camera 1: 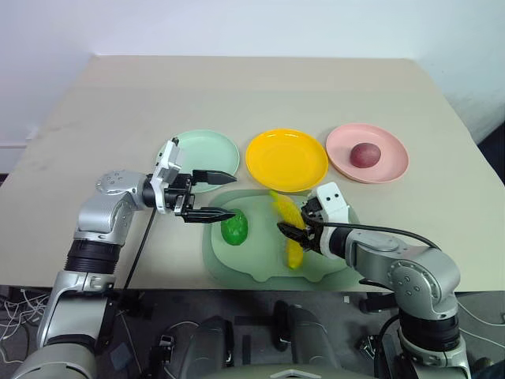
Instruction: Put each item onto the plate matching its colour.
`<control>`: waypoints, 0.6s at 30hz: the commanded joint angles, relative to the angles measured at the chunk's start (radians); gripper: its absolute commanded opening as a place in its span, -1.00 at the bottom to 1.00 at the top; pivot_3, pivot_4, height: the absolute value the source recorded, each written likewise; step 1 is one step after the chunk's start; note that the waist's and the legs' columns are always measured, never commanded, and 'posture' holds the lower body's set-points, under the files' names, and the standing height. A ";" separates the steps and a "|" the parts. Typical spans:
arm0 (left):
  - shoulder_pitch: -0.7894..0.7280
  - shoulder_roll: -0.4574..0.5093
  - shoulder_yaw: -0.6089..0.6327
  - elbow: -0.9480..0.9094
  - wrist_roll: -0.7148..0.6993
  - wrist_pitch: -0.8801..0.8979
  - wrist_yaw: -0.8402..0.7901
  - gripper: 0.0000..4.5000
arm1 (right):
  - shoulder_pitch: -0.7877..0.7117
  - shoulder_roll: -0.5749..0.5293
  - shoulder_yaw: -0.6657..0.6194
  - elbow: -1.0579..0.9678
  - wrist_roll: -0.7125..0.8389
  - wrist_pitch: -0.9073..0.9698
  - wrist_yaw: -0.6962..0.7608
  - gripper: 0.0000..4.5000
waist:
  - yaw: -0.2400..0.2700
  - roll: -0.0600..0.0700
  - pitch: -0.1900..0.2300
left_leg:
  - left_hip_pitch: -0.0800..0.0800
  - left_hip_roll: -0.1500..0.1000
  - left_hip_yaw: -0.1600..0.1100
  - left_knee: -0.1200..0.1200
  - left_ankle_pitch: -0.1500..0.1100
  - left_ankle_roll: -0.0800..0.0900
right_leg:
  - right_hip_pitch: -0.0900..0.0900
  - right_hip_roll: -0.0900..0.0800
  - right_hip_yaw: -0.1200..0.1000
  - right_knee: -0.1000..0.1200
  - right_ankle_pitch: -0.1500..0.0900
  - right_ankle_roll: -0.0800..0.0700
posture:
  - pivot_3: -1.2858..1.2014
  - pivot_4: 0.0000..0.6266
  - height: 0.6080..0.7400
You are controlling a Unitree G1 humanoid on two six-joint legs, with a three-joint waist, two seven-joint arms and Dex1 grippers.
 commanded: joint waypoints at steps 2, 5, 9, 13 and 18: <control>-0.008 0.011 0.013 -0.038 -0.010 -0.005 0.002 1.00 | -0.004 -0.003 0.009 -0.002 -0.006 0.011 0.027 -0.23 | 0.000 0.000 0.000 | 0.000 0.000 0.000 0.000 0.000 0.000 | 0.000 0.000 0.000 0.000 0.000 0.000 | 0.03 -0.52 1.00; -0.007 0.012 0.013 -0.040 -0.011 -0.004 0.001 1.00 | 0.000 -0.018 0.020 -0.014 -0.012 -0.010 0.056 -0.23 | 0.000 0.000 0.000 | 0.000 0.000 0.000 0.000 0.000 0.000 | 0.000 0.000 0.000 0.000 0.000 0.000 | 0.03 -0.52 1.00; -0.009 0.011 0.013 -0.037 -0.013 -0.002 -0.001 1.00 | 0.027 -0.072 0.056 -0.045 -0.062 -0.178 0.138 -0.23 | 0.000 0.000 0.000 | 0.000 0.000 0.000 0.000 0.000 0.000 | 0.000 0.000 0.000 0.000 0.000 0.000 | 0.03 -0.52 1.00; -0.017 0.008 0.012 -0.022 -0.010 -0.005 -0.004 1.00 | 0.014 -0.094 -0.042 -0.028 0.113 -0.198 0.333 -0.23 | 0.000 0.000 0.000 | 0.000 0.000 0.000 0.000 0.000 0.000 | 0.000 0.000 0.000 -0.001 0.000 0.000 | 0.03 -0.52 1.00; -0.021 0.004 0.011 -0.019 -0.010 -0.006 -0.001 1.00 | -0.089 -0.024 -0.163 0.067 0.183 -0.283 0.330 -0.23 | 0.000 0.000 0.000 | 0.000 0.000 0.000 0.000 0.000 0.000 | 0.000 0.000 0.000 -0.001 0.000 0.000 | 0.03 -0.52 1.00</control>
